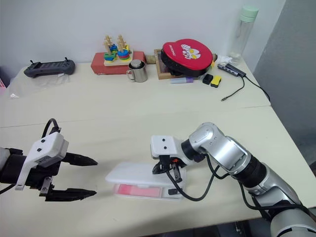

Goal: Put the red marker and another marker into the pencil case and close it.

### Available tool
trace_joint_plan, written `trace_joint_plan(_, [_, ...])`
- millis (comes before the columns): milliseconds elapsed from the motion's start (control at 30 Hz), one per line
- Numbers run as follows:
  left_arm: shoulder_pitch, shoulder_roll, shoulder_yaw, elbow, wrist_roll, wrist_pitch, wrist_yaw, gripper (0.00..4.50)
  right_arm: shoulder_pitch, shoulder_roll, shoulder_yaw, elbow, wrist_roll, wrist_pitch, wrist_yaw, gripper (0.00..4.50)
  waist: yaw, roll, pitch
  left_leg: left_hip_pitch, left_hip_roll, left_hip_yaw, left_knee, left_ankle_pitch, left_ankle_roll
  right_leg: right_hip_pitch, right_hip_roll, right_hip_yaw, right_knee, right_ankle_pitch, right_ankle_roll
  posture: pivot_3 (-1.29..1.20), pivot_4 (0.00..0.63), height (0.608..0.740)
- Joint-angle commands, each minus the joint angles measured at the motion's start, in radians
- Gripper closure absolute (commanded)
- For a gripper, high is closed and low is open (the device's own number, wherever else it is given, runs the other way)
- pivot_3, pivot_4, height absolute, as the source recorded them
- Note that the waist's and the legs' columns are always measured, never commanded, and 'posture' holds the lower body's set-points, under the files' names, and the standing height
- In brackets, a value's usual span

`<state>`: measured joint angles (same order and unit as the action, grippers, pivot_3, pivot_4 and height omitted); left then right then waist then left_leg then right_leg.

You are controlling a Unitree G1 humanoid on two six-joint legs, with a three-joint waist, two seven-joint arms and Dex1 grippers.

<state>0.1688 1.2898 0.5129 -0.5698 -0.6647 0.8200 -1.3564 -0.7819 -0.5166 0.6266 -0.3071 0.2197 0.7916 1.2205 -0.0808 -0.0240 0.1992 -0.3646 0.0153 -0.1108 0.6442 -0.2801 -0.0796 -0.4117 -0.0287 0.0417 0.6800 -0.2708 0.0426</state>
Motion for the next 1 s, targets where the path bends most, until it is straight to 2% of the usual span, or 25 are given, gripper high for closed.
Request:
trace_joint_plan(33, [-0.011, 0.019, 0.01, -0.001, 0.003, -0.01, -0.016, 0.0, 0.025, -0.008, 0.038, 0.027, -0.019, -0.028, 0.004, 4.49, 0.0, 0.0, 0.0, 0.0, 0.0, 0.0, 0.0, 0.0, 0.0, 0.0, 0.0, 0.0, 0.0, 0.0, 0.0, 0.0, 0.15, 0.74])
trace_joint_plan(733, [-0.018, 0.022, 0.015, 0.012, 0.014, -0.007, -0.021, 0.0, 0.061, 0.007, 0.083, 0.146, -0.071, -0.085, -0.001, 4.49, 0.0, -0.001, 0.0, 0.002, 0.001, 0.0, 0.0, 0.0, 0.0, 0.001, 0.001, 0.0, 0.0, 0.0, 0.0, 0.0, 0.15, 0.74])
trace_joint_plan(900, [-0.027, 0.008, 0.013, 0.026, 0.021, -0.006, 0.008, 0.0, 0.033, 0.014, 0.02, 0.121, -0.021, -0.039, 0.007, 4.49, 0.0, 0.0, 0.0, 0.002, 0.001, 0.0, 0.0, 0.0, 0.0, 0.001, 0.001, 0.0, 0.0, 0.0, -0.001, 0.0, 0.15, 0.74])
trace_joint_plan(1000, [-0.056, -0.073, 0.052, 0.057, 0.027, 0.028, 0.137, 0.0, 0.003, 0.003, -0.071, 0.08, 0.018, -0.021, -0.002, 4.49, 0.0, 0.001, 0.0, 0.002, 0.001, 0.0, 0.001, 0.0, 0.0, 0.001, 0.001, 0.0, 0.0, 0.0, -0.001, 0.0, 0.15, 0.74])
